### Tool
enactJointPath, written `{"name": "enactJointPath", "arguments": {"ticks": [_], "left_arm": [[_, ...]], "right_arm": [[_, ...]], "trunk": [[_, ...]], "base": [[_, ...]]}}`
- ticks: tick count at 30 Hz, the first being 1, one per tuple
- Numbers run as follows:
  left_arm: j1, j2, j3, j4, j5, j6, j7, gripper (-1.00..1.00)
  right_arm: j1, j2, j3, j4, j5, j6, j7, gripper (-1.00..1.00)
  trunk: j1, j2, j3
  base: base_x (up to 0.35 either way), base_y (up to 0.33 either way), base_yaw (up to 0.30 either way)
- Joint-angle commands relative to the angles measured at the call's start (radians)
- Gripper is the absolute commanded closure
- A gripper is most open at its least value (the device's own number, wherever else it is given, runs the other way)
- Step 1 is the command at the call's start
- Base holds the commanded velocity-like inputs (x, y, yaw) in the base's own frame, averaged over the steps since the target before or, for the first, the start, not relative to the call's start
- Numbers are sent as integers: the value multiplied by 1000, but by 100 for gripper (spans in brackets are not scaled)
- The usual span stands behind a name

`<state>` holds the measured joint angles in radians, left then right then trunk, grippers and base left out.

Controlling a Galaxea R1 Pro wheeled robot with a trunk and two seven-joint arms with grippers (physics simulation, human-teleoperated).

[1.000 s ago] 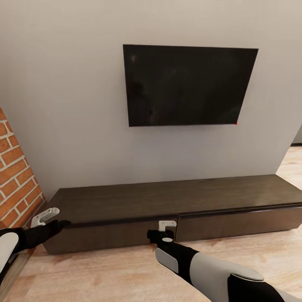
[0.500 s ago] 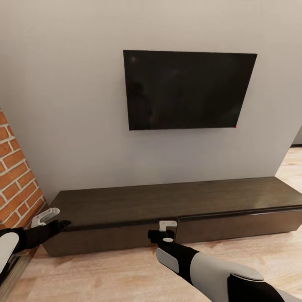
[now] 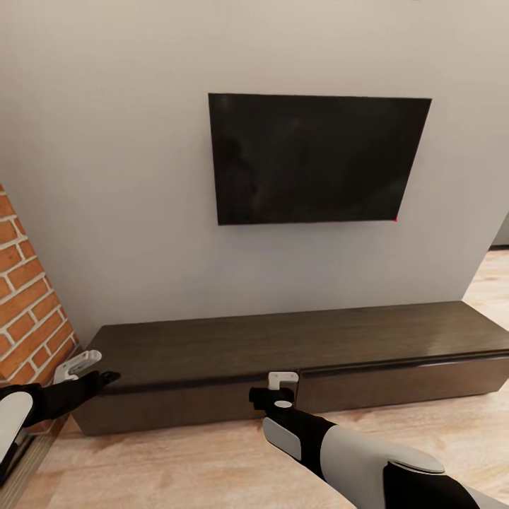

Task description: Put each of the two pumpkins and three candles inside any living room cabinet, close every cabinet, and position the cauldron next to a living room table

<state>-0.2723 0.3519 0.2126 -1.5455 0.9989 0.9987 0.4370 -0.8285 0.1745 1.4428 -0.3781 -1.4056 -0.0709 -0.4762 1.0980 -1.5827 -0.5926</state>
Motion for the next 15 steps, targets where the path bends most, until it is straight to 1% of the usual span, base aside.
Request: {"name": "enactJointPath", "arguments": {"ticks": [1,10,14,15], "left_arm": [[-1,0,0,-1,10,3,10,-100],[-1,-1,-2,0,10,3,11,-100],[-2,-1,-14,13,10,2,12,-100],[-3,-1,-17,25,10,2,12,-100]], "right_arm": [[-1,0,8,-1,-11,-7,-4,-100],[-1,0,7,4,-11,-8,-4,-100],[-1,0,7,45,-18,-9,-2,-100],[-1,0,7,76,-34,-7,1,-100]], "trunk": [[-4,7,2],[-38,70,30],[-54,98,43],[-58,105,46]], "base": [[0,0,0],[0,0,0],[0,0,0],[0,0,0]]}}
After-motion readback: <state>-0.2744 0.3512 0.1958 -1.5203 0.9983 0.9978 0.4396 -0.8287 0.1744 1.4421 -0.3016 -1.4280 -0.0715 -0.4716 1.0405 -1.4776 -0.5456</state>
